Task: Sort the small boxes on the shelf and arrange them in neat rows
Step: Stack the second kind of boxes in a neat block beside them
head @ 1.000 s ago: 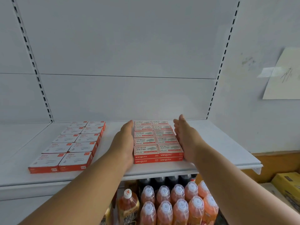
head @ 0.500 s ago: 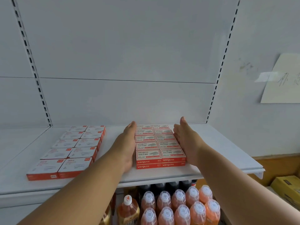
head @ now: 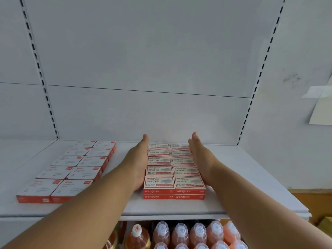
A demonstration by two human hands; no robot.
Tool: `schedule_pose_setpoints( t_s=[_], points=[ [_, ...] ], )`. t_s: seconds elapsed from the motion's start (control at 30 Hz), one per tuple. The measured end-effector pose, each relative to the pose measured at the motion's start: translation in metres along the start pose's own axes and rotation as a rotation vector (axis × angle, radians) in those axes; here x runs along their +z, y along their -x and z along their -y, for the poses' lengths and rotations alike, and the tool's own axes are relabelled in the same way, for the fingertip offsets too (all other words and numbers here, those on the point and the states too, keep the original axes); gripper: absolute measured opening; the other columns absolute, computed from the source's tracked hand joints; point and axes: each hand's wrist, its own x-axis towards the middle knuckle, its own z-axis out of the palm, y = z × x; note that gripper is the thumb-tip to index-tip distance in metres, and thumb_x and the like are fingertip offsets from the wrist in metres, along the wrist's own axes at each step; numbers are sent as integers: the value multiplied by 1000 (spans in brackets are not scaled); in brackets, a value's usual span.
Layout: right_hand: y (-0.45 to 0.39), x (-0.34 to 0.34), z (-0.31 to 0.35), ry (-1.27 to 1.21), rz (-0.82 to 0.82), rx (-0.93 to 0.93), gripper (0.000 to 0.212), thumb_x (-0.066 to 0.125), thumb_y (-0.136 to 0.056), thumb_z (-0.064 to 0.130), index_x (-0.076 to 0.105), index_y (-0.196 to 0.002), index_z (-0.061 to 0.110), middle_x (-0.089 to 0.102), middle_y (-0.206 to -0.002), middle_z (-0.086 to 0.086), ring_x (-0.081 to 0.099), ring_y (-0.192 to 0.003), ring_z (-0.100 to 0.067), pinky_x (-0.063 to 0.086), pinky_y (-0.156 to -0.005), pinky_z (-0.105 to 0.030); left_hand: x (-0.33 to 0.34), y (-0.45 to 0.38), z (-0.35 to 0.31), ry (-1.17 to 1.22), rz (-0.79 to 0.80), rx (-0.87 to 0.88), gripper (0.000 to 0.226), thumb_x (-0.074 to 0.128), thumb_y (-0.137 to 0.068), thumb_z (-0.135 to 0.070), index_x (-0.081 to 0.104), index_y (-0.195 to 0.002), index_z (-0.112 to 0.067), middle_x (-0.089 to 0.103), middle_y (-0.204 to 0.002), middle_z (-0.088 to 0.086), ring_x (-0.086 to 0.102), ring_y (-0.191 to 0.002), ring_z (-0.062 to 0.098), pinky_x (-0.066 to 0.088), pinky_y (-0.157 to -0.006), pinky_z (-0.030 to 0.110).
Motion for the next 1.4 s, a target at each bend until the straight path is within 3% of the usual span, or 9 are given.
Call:
schedule_pose_setpoints(
  t_s=[0.2, 0.3, 0.4, 0.53, 0.73, 0.87, 1.03, 1.2, 1.4],
  points=[
    [-1, -1, 0, -70, 40, 2, 55, 25, -93, 70, 60, -90, 27, 62, -51, 15, 68, -56, -12, 54, -66, -32, -3, 1, -1, -42, 1, -6, 67, 32, -96, -65, 66, -113, -11, 74, -108, 16, 71, -98, 38, 52, -94, 55],
    [-11, -4, 7, -90, 23, 29, 67, 20, -91, 74, 45, -131, 25, 64, -105, 11, 66, -99, -16, 49, -86, -36, 0, 4, -7, -136, -17, 40, 55, 29, -100, -60, 59, -98, -14, 75, -66, -2, 75, -64, 16, 60, -63, 34],
    [-17, -3, 17, -55, 3, 42, 82, 16, -87, 79, 21, -153, 32, 27, -158, 4, 38, -138, -21, 32, -100, -35, 4, 11, -17, -165, -48, 155, 52, 29, -102, -57, 45, -137, -22, 56, -36, -13, 58, -32, 4, 47, -33, 20],
    [-29, 3, 19, -132, 50, 7, 79, 13, -88, 78, 16, -154, 34, 30, -156, 7, 56, -85, -3, 48, -53, -25, 5, -8, -18, -171, -50, 168, 64, 30, -101, -57, 30, -152, -17, 58, -39, -13, 62, -38, 6, 50, -38, 21],
    [-35, 4, 8, -80, 32, -52, 78, 11, -89, 76, 21, -153, 34, 40, -113, 25, 57, -63, -5, 48, -48, -22, 5, -25, -14, -133, -37, 60, 46, 33, -98, -63, 52, -118, -26, 75, -73, 0, 75, -84, 29, 62, -71, 39],
    [-35, 0, 8, -72, 40, -68, 77, 13, -90, 75, 22, -153, 33, 41, -93, 25, 64, -52, -10, 50, -45, -22, 7, -21, -13, -190, -17, 31, 43, 34, -98, -61, 57, -85, -27, 73, -106, 17, 73, -87, 35, 59, -65, 38],
    [-41, -1, 7, -91, 63, -6, 71, 20, -93, 71, 34, -148, 28, 55, -86, 23, 68, -53, -9, 52, -45, -21, 5, -22, -15, -258, 9, 22, 48, 40, -100, -54, 63, -115, -15, 73, -79, 11, 73, -74, 32, 61, -66, 40],
    [-50, -1, 18, 208, -80, -116, 35, 41, -99, 40, 61, -115, 16, 66, -102, -1, 63, -73, -13, 51, -56, -29, 9, -38, -23, -617, -117, 230, 28, 43, -101, -38, 56, -122, -25, 68, -108, 3, 68, -96, 25, 55, -92, 45],
    [-60, 1, 10, 335, -79, -188, 16, 55, -92, 28, 70, -90, 21, 74, -88, -1, 73, -77, -21, 61, -74, -41, 13, -55, -19, -894, -88, 264, 25, 44, -103, -27, 65, -117, -26, 67, -104, -7, 68, -86, 12, 52, -66, 24]
  ],
)
